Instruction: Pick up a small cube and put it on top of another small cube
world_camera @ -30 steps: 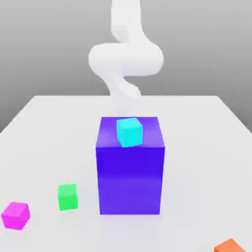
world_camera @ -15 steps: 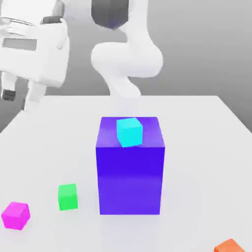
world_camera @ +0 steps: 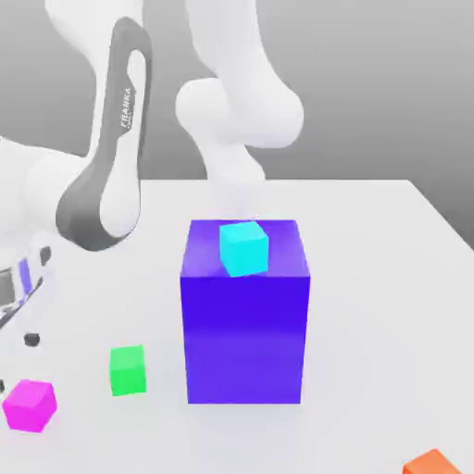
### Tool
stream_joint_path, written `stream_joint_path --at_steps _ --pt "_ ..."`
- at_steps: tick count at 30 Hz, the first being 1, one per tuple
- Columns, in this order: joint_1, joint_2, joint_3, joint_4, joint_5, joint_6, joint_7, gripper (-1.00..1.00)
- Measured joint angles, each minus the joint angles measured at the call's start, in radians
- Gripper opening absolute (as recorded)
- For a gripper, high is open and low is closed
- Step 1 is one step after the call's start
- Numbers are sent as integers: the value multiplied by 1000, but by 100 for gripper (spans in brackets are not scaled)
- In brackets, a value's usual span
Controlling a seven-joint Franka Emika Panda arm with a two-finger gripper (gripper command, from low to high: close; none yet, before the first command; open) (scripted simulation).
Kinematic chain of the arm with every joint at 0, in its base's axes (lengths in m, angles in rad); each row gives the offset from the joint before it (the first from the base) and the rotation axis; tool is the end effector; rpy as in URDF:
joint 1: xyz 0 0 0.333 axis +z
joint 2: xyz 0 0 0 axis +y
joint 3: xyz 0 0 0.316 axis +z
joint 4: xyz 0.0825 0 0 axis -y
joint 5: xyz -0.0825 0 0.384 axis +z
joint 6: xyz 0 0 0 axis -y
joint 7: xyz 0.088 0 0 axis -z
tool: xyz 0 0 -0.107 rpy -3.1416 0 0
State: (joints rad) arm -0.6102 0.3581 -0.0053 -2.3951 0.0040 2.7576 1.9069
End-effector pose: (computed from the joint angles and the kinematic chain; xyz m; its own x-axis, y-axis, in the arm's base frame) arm 0.4067 -0.2879 0.1693 -0.8163 -0.5776 -0.0011 -0.5776 0.8163 -0.0043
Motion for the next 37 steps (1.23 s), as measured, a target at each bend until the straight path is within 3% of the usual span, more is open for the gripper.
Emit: stream_joint_path --at_steps 2,3,10,15,27,34,35,37 --pt "-1 74 0 14 4 57 1 0" --pt "-1 100 0 19 4 77 1 -100" --pt "-2 100 1 19 5 80 2 -100" --pt "0 -60 2 -22 -1 -41 0 -100" --pt "87 -459 67 -383 9 -80 -222 -100" --pt "85 -285 66 -403 -26 116 -215 -100" --pt "85 -262 65 -402 -31 138 -212 100" --pt "85 -262 65 -402 -31 138 -212 100"
